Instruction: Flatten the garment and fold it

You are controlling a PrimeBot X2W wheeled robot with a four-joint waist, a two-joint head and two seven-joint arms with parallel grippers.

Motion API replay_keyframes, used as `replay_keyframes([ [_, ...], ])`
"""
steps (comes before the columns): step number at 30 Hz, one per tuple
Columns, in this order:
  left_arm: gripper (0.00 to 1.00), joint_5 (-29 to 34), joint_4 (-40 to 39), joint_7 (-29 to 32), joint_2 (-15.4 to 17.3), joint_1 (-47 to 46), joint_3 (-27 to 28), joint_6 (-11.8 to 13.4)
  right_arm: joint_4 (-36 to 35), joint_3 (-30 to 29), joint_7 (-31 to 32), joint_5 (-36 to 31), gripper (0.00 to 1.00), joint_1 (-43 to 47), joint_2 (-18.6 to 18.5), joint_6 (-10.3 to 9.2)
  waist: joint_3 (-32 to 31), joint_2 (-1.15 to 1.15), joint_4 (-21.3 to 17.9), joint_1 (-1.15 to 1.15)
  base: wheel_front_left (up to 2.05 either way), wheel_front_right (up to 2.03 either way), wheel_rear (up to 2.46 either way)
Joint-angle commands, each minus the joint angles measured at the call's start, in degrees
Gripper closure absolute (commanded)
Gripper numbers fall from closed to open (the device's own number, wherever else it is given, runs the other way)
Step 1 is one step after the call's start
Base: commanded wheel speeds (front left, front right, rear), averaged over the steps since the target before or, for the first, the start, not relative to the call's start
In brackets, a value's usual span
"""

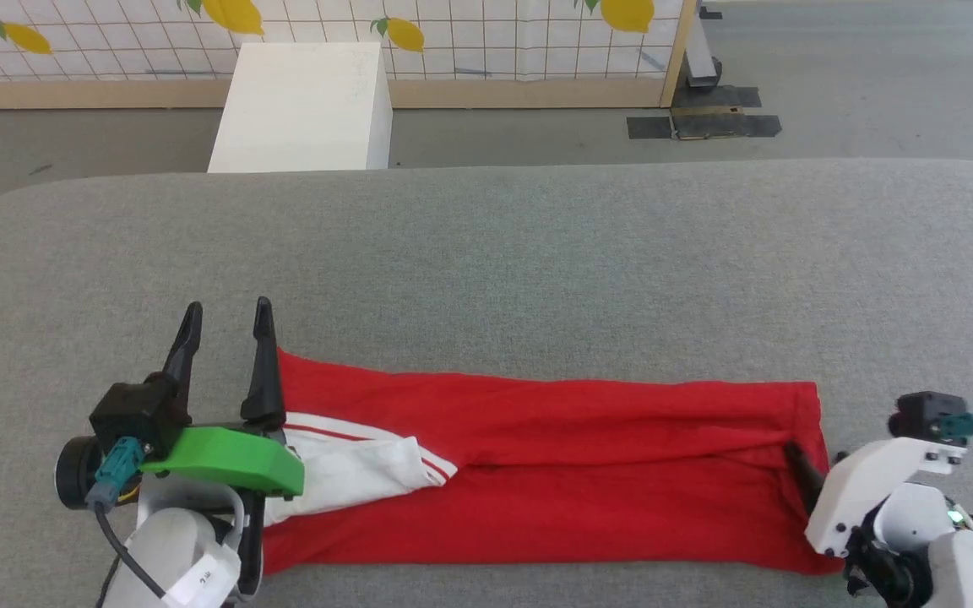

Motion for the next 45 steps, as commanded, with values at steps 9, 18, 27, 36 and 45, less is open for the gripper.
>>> replay_keyframes([
  [9,0.00,2.7,1.9,-0.3,-1.8,-0.7,1.7,-2.5,4.6,2.7,13.0,-0.9,0.55,-2.5,0.0,-0.09,0.2,0.00,0.0,0.00,0.00,0.00,0.00],
  [18,0.00,4.0,2.7,-0.3,-3.0,-0.4,3.1,-3.8,-0.2,1.9,14.0,-1.0,1.00,-1.5,0.0,-0.09,0.4,0.00,-0.2,0.00,0.00,0.00,0.00],
  [27,0.00,4.9,3.2,-0.3,-3.9,-0.5,4.1,-4.9,-3.6,-9.7,8.5,-12.0,1.00,-1.6,0.0,-0.09,0.9,0.00,-0.2,0.00,0.00,0.00,0.00],
  [36,0.00,5.6,3.5,-0.3,-4.7,-0.4,5.0,-5.8,-4.8,-18.7,4.2,-21.7,1.00,-2.8,0.0,-0.09,1.2,0.00,0.2,0.00,0.00,0.00,0.00],
  [45,0.00,6.2,4.3,-0.3,-5.1,0.1,5.5,-6.6,-17.2,-8.4,12.4,-12.2,1.00,2.0,0.0,-0.09,0.2,0.00,0.7,0.00,0.00,0.00,0.00],
])
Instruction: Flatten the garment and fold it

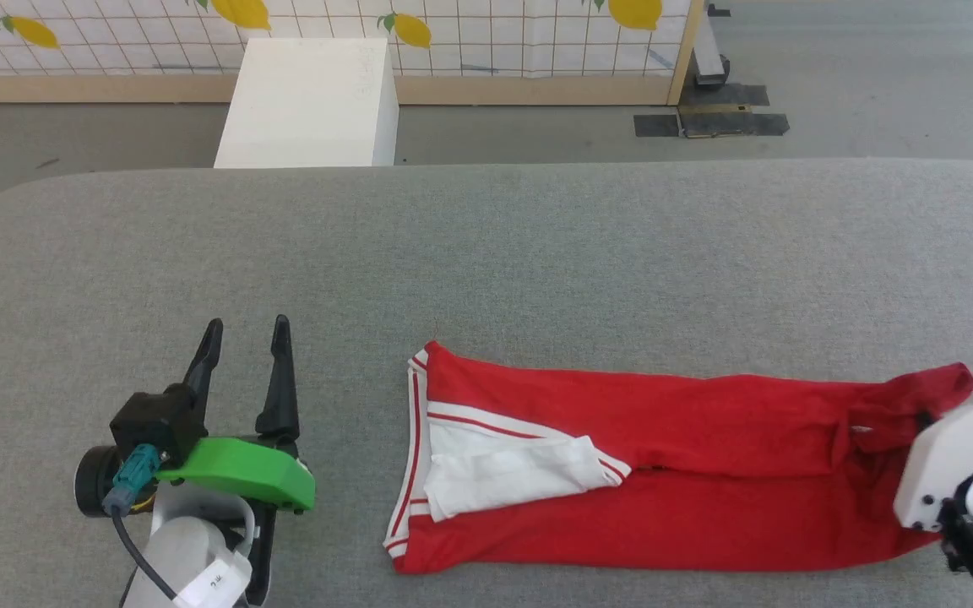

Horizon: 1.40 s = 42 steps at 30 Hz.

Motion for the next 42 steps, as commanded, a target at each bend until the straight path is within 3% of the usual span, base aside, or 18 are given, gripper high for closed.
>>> replay_keyframes([
  [1,0.00,0.5,0.2,-0.3,-0.1,0.2,0.1,-0.2,-3.6,2.3,2.2,2.2,1.00,1.8,-0.1,-0.10,-0.3,0.00,0.1,0.00,0.00,0.00,0.00],
  [7,0.00,0.9,0.4,-0.3,-0.4,0.5,-0.1,-0.4,-22.3,16.9,10.5,8.0,1.00,7.1,-0.1,-0.10,-0.6,0.00,0.5,0.00,0.00,0.00,0.00],
  [12,0.00,1.0,0.7,-0.3,-0.6,-0.1,-0.1,-0.7,-26.4,29.5,11.1,7.7,1.00,5.5,-0.1,-0.10,0.0,0.00,0.8,0.00,0.00,0.00,0.00],
  [16,0.00,1.2,0.5,-0.3,-1.0,-1.1,-0.5,-0.8,-22.4,37.5,8.4,8.5,1.00,1.0,-0.1,-0.10,1.3,0.00,1.7,0.00,0.00,0.00,0.00],
  [22,0.00,1.4,0.3,-0.3,-1.4,-3.1,-1.0,-1.3,-10.9,47.2,2.0,12.2,1.00,-7.7,-0.1,-0.10,4.0,0.00,4.0,0.00,0.00,0.00,0.00],
  [32,0.00,1.5,0.7,-0.3,-2.3,-4.9,-1.3,-1.7,8.7,56.4,-1.8,17.7,1.00,-16.0,-0.1,-0.10,6.9,0.00,6.6,0.00,0.00,0.00,0.00],
  [33,0.00,1.5,0.8,-0.3,-2.4,-4.9,-1.3,-1.7,9.9,56.9,-1.9,18.4,0.84,-16.4,-0.1,-0.10,7.0,0.00,6.6,0.00,0.00,0.00,0.00],
  [34,0.00,1.5,0.9,-0.3,-2.4,-5.0,-1.3,-1.7,11.3,57.3,-2.4,19.0,0.39,-16.9,-0.1,-0.10,7.1,0.00,6.6,0.00,0.00,0.00,0.00],
  [35,0.00,1.6,0.9,-0.3,-2.5,-5.1,-1.3,-1.8,12.3,57.5,-2.6,19.4,0.02,-17.2,-0.1,-0.10,7.1,0.00,6.6,0.00,0.00,0.00,0.00],
  [42,0.00,2.0,1.4,-0.3,-2.7,-4.5,-0.4,-1.8,12.8,57.1,-9.1,24.7,0.00,-18.2,-0.1,-0.10,5.9,0.00,4.9,0.00,0.00,0.00,0.00],
])
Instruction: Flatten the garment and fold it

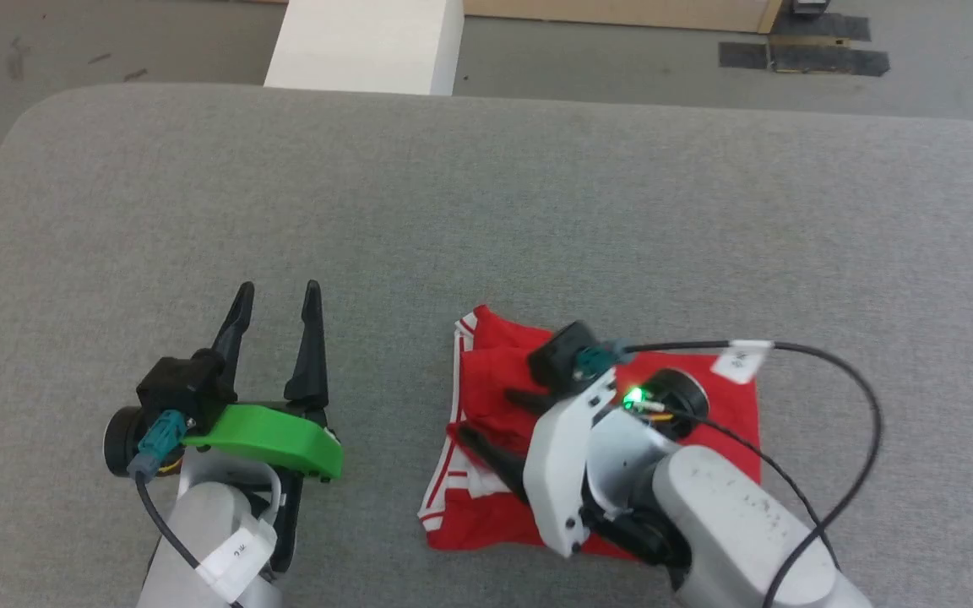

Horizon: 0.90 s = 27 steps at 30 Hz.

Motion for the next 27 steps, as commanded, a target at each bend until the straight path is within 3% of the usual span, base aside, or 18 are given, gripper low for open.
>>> replay_keyframes([
  [1,0.00,0.8,0.1,-0.2,-0.3,-0.3,0.4,-0.3,-1.4,-0.9,-2.7,1.7,0.00,-1.0,0.0,-0.09,-1.1,0.00,-1.1,0.00,0.00,0.00,0.00],
  [6,0.00,1.1,0.4,-0.2,-0.3,0.7,1.1,-0.5,-8.0,-5.7,-15.3,4.9,0.00,-0.5,0.0,-0.09,-3.1,0.00,-3.1,0.00,0.00,0.00,0.00],
  [10,0.00,1.2,0.2,-0.2,-0.1,1.8,1.9,-0.6,-13.6,-12.8,-25.6,0.7,0.00,2.1,0.0,-0.09,-4.8,0.00,-4.9,0.00,0.00,0.00,0.00],
  [13,0.00,1.4,-0.1,-0.2,-0.1,2.6,2.2,-0.7,-16.5,-19.5,-29.3,-2.8,0.00,6.5,0.0,-0.09,-5.7,0.00,-5.7,0.00,0.00,0.00,0.00],
  [20,0.00,1.6,-0.8,-0.2,-0.2,3.6,2.4,-0.8,-18.7,-33.0,-28.4,-4.5,0.00,18.2,0.0,-0.09,-6.4,0.00,-6.8,0.00,0.00,0.00,0.00],
  [27,0.00,1.5,-0.5,-0.2,-0.3,3.8,2.1,-1.0,-14.2,-36.5,-20.3,0.2,0.00,23.9,0.0,-0.09,-6.3,0.00,-6.4,0.00,0.00,0.00,0.00],
])
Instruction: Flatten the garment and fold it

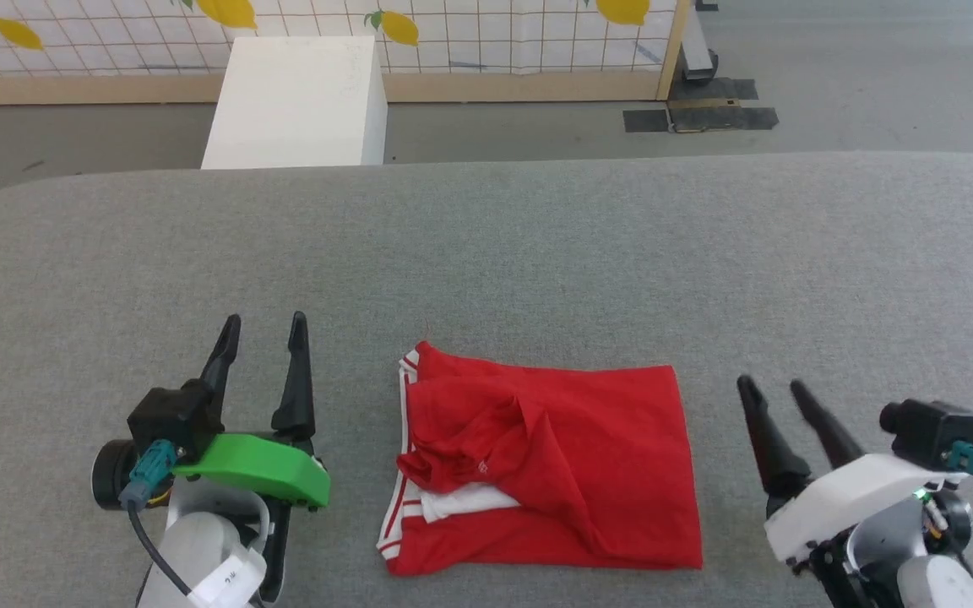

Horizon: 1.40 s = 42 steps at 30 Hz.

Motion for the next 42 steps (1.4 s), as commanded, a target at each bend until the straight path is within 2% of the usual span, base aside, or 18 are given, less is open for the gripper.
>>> replay_keyframes([
  [1,0.00,0.1,0.0,-0.2,-0.2,0.5,-0.1,-0.4,1.0,0.2,1.5,2.2,0.00,0.4,0.0,-0.08,0.1,0.00,0.3,0.00,0.00,0.00,0.00],
  [6,0.00,0.0,0.4,-0.2,-0.2,0.3,-0.5,-0.5,6.3,2.4,7.0,7.8,0.00,-0.3,0.0,-0.08,0.5,0.00,1.6,0.00,0.00,0.00,0.00],
  [17,0.00,-0.2,0.7,-0.2,-0.4,0.5,-1.1,-0.6,18.6,5.9,17.4,8.8,0.00,-6.3,0.0,-0.08,1.0,0.00,4.4,0.00,0.00,0.00,0.00],
  [18,0.00,-0.2,0.6,-0.2,-0.4,0.6,-1.2,-0.5,19.1,6.4,17.9,8.9,0.53,-6.8,0.0,-0.08,1.0,0.00,4.5,0.00,0.00,0.00,0.00],
  [19,0.00,-0.2,0.6,-0.2,-0.4,0.7,-1.2,-0.5,19.4,6.7,18.1,8.9,0.65,-7.1,0.0,-0.08,0.9,0.00,4.6,0.00,0.00,0.00,0.00],
  [20,0.00,-0.2,0.6,-0.2,-0.4,0.8,-1.2,-0.4,19.6,6.9,18.0,8.9,1.00,-7.5,0.0,-0.08,0.8,0.00,4.7,0.00,0.00,0.00,0.00],
  [25,0.00,-0.4,0.3,-0.2,-0.5,1.3,-0.5,0.0,16.9,8.1,17.2,4.3,1.00,-9.7,0.0,-0.08,0.7,0.00,3.8,0.00,0.00,0.00,0.00],
  [33,0.00,-0.4,-1.5,-0.2,-0.5,1.6,0.8,0.4,3.5,12.3,22.9,-18.6,1.00,-16.4,-0.2,-0.08,1.2,0.00,-1.4,0.00,0.00,0.00,0.00],
  [35,0.00,-0.3,-1.9,-0.2,-0.5,1.5,1.0,0.4,1.3,14.1,24.8,-22.0,1.00,-18.3,-2.3,-0.08,1.5,0.00,-3.3,0.00,0.00,0.00,0.00],
  [42,0.00,0.0,-3.1,-0.2,-0.2,-0.1,1.6,0.2,-0.9,16.6,27.8,-22.9,1.00,-23.9,-12.2,-0.08,4.1,0.00,-10.0,0.00,0.00,0.00,0.00],
])
